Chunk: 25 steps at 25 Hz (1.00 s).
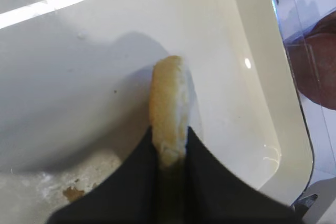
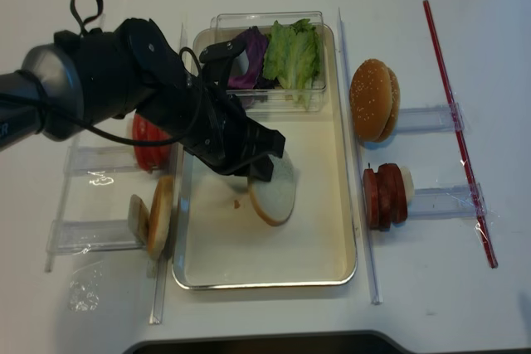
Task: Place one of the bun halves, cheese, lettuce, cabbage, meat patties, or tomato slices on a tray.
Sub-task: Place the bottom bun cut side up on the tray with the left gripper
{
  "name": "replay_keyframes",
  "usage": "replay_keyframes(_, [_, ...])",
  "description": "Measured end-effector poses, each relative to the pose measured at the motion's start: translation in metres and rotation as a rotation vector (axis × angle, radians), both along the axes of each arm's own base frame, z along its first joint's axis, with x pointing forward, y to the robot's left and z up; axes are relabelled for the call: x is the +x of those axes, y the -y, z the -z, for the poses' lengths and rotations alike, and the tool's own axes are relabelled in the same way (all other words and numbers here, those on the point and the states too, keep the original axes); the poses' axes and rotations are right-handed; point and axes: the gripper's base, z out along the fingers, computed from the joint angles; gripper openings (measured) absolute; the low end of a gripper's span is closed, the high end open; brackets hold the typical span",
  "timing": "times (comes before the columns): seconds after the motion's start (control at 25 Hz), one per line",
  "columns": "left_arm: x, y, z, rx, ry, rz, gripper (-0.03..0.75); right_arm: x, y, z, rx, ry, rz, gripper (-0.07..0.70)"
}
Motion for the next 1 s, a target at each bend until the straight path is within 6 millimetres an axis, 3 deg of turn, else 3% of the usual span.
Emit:
replay_keyframes(0.24, [-0.0011, -0.0002, 0.0003, 0.005, 0.003, 0.026, 0.095, 0.0, 0.0, 0.0, 0.0, 0.0, 0.0, 0.463])
replay_keyframes(0.6, [0.0008, -0.0012, 0.0007, 0.024, 0.048, 0.055, 0.321, 0.0, 0.0, 0.0, 0.0, 0.0, 0.0, 0.463])
replay_keyframes(1.0, [0.0021, -0.0062, 0.0036, 0.095, 0.089, 0.097, 0.344, 0.0, 0.0, 0.0, 0.005, -0.001, 0.003, 0.463])
